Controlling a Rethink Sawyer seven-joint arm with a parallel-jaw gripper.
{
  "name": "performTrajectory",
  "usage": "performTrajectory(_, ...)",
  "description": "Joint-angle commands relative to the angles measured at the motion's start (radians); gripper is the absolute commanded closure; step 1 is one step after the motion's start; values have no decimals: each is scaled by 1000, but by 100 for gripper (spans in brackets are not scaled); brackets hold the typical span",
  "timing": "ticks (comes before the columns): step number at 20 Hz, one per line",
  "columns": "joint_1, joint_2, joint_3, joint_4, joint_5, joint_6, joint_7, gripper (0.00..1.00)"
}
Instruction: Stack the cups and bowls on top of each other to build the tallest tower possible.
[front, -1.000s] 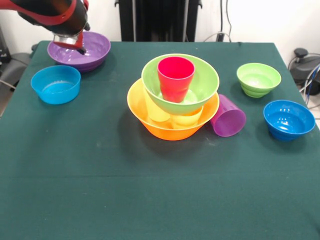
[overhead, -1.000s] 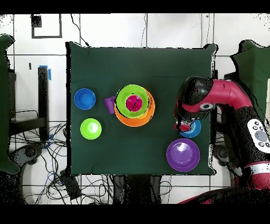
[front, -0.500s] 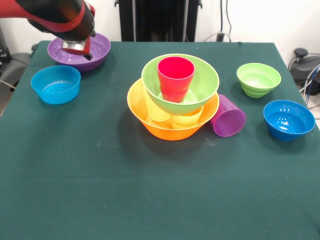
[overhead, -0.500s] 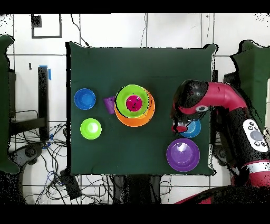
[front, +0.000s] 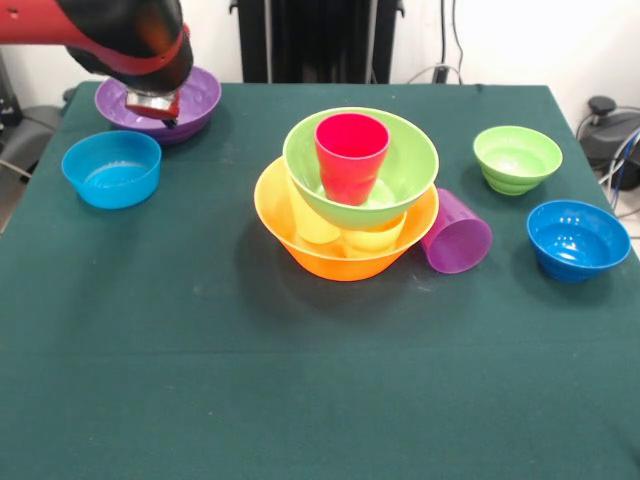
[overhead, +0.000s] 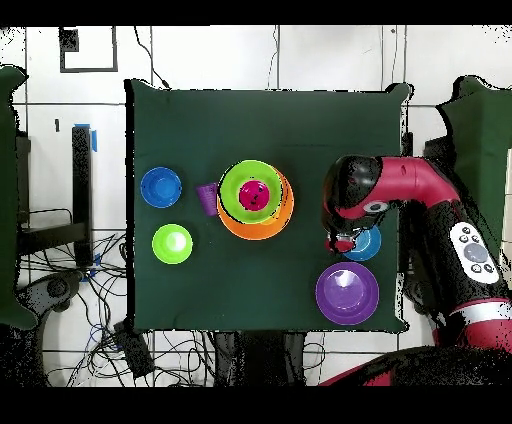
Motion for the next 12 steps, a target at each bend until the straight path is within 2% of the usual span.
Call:
performTrajectory(1, 89, 61, -44, -21, -153, -36, -145, 0)
performTrajectory(5, 99, 50, -56, 7, -178, -45, -123, 0)
performTrajectory(12, 87, 56, -77, 72, -205, -129, -51, 0)
